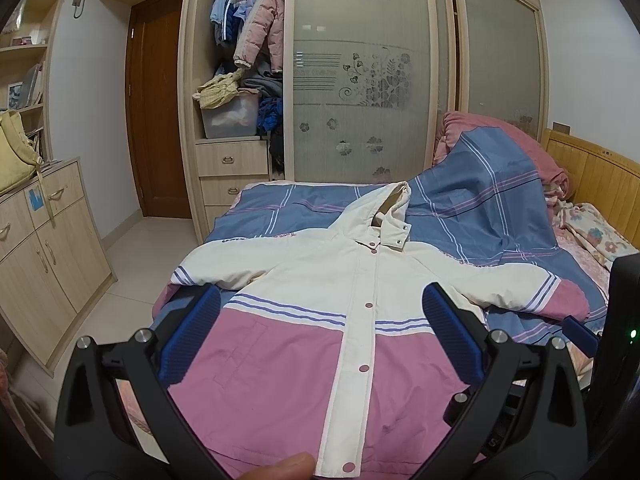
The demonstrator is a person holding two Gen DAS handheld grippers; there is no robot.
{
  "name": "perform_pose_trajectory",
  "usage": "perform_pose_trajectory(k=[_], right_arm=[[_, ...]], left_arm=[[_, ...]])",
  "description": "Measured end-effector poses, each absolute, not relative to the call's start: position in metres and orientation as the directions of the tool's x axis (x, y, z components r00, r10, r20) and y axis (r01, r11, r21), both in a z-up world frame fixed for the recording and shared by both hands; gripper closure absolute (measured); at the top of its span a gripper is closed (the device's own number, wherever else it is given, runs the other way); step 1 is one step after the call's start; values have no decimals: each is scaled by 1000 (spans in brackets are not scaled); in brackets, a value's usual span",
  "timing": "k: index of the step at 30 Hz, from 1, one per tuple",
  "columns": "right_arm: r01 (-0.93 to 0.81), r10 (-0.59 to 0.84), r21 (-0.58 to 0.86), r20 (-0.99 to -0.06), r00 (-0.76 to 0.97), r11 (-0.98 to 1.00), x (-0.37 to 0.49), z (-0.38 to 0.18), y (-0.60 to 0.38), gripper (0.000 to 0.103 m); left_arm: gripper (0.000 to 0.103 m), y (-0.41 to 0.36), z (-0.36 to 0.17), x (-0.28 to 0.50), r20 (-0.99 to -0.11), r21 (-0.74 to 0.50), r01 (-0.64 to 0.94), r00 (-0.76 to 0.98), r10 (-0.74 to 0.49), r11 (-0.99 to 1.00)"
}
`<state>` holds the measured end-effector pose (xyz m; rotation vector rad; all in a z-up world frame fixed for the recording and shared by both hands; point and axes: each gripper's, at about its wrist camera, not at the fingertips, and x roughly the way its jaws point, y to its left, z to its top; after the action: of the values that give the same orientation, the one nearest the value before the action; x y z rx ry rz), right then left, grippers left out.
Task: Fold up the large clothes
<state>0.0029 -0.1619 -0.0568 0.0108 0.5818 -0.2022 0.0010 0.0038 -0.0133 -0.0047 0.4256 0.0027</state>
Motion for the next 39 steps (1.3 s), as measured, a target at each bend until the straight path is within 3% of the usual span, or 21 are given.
perform_pose_trajectory(k=[39], right_arm=[[187, -184, -51, -549, 815, 981, 1, -62, -161, 1]], left_arm=[[2, 0, -18, 3, -423, 0, -2, 906, 2, 1000]])
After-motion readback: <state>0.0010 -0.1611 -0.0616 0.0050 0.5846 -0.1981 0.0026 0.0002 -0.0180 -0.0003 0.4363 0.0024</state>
